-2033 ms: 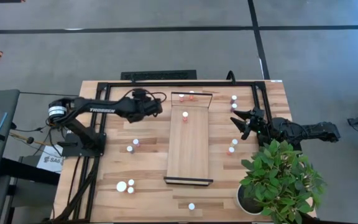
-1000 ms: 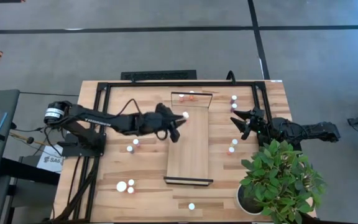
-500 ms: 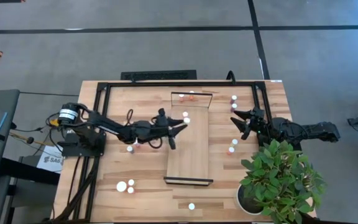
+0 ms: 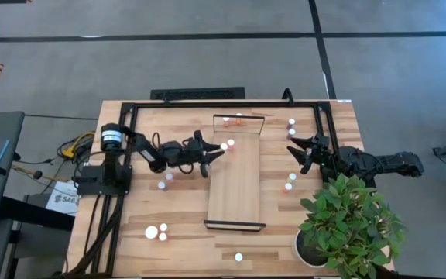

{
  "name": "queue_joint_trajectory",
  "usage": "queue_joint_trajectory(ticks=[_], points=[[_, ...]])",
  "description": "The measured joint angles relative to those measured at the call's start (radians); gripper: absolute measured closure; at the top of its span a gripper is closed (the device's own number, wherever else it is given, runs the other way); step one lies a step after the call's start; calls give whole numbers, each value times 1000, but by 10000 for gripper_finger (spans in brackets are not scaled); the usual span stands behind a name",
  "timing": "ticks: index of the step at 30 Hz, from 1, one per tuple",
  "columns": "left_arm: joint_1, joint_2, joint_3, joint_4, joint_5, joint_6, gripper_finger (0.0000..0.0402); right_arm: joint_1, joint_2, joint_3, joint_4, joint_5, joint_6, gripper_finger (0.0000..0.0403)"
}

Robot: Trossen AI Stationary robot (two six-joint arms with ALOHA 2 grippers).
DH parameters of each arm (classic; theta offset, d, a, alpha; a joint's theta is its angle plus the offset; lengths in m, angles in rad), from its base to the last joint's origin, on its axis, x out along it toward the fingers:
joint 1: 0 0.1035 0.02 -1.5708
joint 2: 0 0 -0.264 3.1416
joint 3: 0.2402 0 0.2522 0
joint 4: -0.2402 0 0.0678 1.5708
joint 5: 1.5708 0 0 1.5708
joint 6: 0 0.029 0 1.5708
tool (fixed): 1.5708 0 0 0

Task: Pick and place medicine bottles onto shelf by color
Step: Put the yellow pill bottle on the shelf

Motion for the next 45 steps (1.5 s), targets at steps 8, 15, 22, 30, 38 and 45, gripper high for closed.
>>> queue_joint_trajectory(ticks=[8,15,22,30,38,45], points=[[148,12,2,1,209,46,326,0,0,0,0,0,0,152],[233,64,2,2,361,54,326,0,0,0,0,0,0,152],[258,119,24,4,411,63,326,0,0,0,0,0,0,152],[279,142,46,-2,408,100,326,0,0,0,0,0,0,152],[289,142,46,-43,375,117,326,0,0,0,0,0,0,152],[289,142,47,-45,358,140,326,0,0,0,0,0,0,152]])
